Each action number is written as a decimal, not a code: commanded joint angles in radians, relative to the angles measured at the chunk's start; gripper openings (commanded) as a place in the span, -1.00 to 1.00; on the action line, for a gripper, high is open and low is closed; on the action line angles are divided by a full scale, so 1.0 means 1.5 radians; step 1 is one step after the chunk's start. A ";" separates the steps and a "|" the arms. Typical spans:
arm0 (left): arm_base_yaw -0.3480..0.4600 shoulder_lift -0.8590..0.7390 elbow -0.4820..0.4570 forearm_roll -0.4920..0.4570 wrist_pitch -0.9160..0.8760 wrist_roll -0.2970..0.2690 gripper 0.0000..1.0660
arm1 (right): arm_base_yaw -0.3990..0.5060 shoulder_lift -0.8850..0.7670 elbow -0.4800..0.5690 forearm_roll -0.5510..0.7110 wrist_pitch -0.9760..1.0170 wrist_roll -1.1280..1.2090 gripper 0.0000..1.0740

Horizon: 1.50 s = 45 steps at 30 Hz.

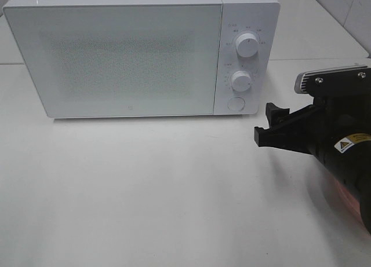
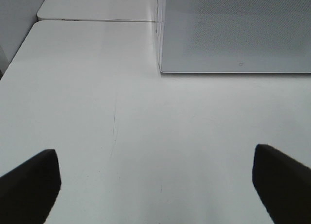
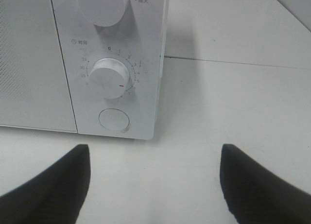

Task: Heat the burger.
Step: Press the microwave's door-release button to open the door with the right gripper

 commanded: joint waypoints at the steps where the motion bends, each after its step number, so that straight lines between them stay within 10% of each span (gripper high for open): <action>1: -0.003 -0.015 0.002 -0.001 -0.011 0.001 0.88 | 0.003 0.000 -0.004 -0.004 -0.006 0.029 0.32; 9: -0.003 -0.015 0.002 -0.001 -0.011 0.001 0.88 | 0.003 0.000 -0.004 -0.004 -0.006 0.242 0.08; 24: -0.003 -0.015 0.002 -0.001 -0.011 0.001 0.88 | 0.003 0.000 -0.003 -0.004 0.017 0.857 -1.00; 45: -0.003 -0.015 0.002 -0.001 -0.011 0.001 0.88 | 0.000 0.072 -0.030 0.029 0.034 0.985 -1.00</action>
